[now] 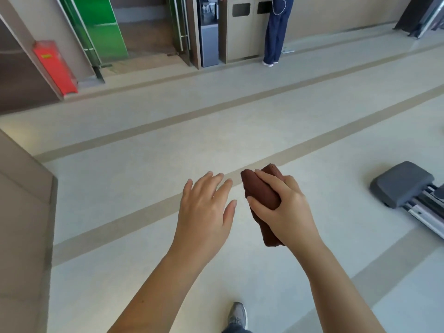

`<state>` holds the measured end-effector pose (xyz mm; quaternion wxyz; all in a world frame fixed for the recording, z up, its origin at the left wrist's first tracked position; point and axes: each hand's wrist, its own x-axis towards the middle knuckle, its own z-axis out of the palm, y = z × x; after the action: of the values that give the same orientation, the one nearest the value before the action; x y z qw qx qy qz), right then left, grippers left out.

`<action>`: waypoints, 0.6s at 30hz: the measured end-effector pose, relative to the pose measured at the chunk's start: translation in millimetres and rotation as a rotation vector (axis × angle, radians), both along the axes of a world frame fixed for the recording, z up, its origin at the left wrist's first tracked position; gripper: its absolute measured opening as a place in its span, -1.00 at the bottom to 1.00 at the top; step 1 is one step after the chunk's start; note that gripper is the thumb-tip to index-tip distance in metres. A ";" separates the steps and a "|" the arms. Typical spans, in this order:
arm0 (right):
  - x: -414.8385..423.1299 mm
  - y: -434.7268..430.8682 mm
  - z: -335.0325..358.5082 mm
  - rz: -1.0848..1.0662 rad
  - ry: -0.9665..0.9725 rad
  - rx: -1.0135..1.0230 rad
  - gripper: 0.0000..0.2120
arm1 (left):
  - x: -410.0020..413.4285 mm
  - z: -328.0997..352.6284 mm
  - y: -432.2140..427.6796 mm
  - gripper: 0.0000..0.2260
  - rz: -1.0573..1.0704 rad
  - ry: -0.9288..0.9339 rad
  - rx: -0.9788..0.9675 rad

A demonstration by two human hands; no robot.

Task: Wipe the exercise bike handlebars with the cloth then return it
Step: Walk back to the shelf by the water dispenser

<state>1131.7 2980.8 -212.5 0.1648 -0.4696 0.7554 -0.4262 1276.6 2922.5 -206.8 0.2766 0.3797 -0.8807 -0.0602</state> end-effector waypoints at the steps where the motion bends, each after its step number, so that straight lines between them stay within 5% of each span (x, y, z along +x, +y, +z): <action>1: -15.9 -19.8 2.7 -0.004 0.007 -0.002 -0.53 | -14.7 1.4 -19.3 -0.72 -0.002 0.003 -0.001; 18: -131.6 -439.6 -13.0 0.128 0.082 0.064 -0.54 | -126.4 -32.1 -418.8 -0.59 0.157 -0.059 0.195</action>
<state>1000.1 2541.2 -225.5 0.1755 -0.5288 0.7430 -0.3710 1150.2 2503.6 -238.9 0.2163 0.4743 -0.8460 -0.1123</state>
